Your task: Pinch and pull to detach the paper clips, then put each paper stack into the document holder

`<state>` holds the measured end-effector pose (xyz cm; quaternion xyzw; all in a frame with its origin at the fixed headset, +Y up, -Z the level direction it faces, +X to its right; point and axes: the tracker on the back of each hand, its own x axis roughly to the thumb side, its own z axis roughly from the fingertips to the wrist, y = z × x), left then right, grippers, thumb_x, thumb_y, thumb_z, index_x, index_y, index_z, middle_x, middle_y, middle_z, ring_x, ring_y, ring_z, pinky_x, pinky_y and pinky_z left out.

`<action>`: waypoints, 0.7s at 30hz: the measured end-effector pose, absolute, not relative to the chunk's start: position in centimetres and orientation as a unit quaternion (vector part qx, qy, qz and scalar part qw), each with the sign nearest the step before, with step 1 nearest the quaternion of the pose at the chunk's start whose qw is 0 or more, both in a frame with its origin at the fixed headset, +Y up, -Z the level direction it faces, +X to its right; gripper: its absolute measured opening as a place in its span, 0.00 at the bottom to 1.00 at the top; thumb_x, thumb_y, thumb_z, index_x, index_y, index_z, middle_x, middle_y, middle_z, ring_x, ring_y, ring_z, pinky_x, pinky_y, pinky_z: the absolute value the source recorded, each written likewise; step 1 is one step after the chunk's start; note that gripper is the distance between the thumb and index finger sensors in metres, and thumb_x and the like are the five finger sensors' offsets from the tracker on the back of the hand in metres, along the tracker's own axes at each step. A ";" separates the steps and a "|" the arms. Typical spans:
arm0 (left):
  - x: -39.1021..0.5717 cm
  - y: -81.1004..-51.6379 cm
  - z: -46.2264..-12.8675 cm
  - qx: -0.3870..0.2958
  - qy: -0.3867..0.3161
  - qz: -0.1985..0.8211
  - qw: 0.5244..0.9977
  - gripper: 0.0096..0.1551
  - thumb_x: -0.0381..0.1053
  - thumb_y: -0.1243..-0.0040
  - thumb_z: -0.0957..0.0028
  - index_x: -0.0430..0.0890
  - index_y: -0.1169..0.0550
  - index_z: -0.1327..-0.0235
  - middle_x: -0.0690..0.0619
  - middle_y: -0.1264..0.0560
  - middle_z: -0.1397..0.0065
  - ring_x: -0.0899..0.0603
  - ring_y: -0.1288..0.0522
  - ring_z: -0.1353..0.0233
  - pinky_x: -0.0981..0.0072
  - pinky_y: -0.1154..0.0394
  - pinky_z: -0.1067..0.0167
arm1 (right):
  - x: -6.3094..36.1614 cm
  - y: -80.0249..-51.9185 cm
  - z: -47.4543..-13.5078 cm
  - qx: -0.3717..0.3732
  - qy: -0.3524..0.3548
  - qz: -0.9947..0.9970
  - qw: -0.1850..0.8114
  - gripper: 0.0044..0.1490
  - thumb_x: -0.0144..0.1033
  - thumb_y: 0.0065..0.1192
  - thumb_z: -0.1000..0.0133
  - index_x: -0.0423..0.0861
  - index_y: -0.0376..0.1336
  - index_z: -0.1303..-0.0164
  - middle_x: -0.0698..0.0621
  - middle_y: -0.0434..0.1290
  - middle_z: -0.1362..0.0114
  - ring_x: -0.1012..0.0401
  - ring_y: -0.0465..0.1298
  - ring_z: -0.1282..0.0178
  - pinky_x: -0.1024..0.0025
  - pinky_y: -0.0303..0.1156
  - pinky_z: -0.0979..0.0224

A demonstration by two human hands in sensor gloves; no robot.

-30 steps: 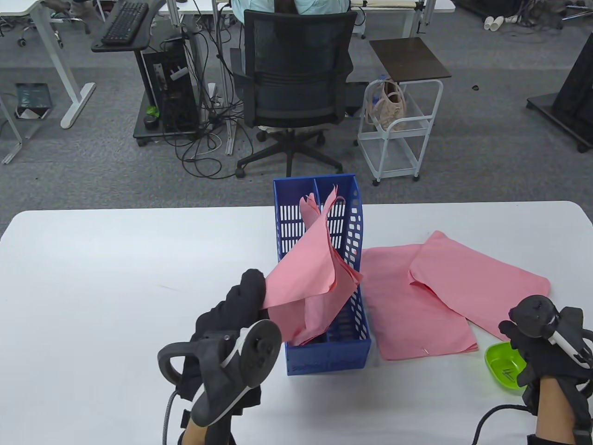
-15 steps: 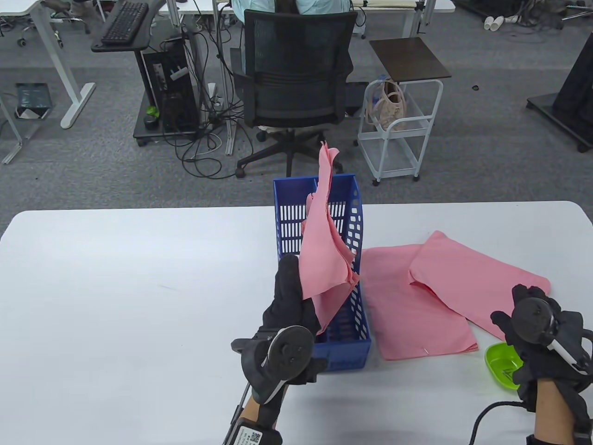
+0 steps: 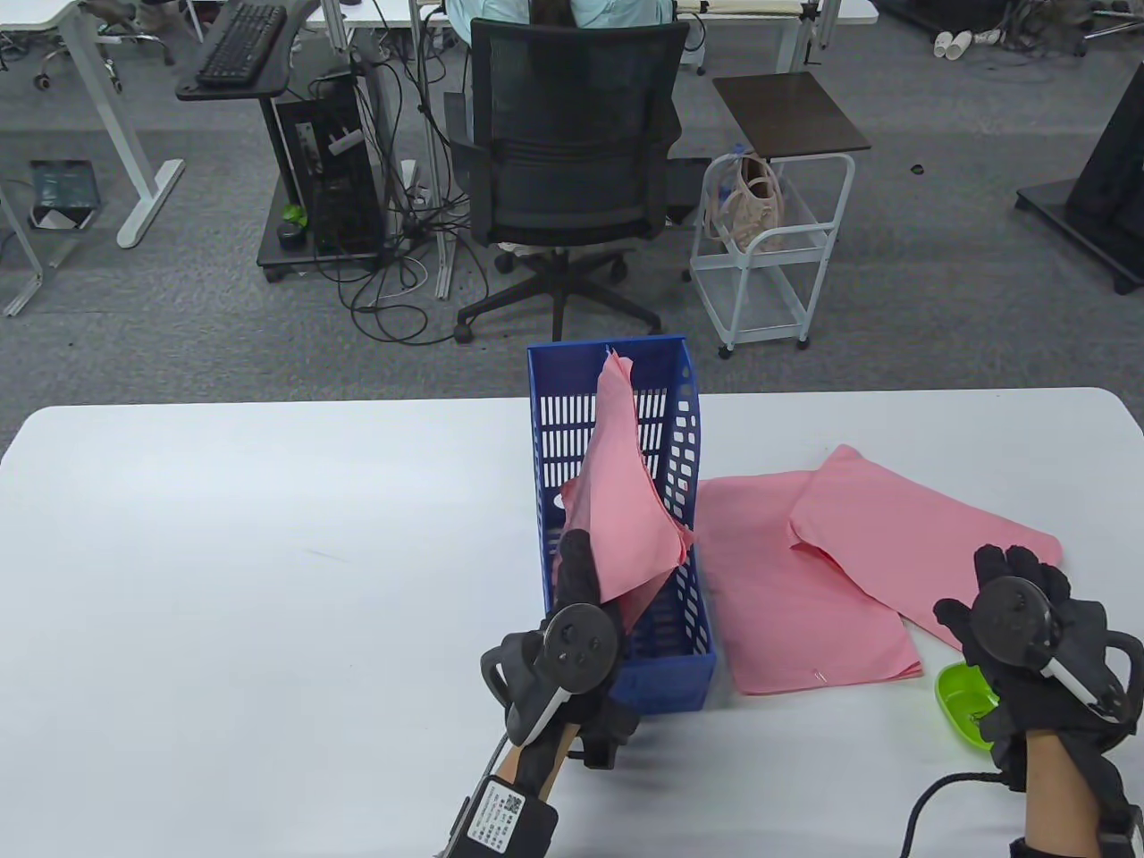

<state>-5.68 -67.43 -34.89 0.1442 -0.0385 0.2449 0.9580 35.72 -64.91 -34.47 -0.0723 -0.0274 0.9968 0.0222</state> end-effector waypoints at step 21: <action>-8.7 -65.9 -35.0 0.062 -0.122 -0.013 0.991 0.60 0.73 0.76 0.46 0.34 0.64 0.13 0.28 0.59 0.12 0.22 0.53 0.13 0.27 0.54 0.23 | 34.7 -65.3 -34.8 -0.059 -0.015 0.998 0.010 0.50 0.54 0.47 0.36 0.39 0.42 0.11 0.28 0.46 0.10 0.29 0.51 0.15 0.34 0.53 0.18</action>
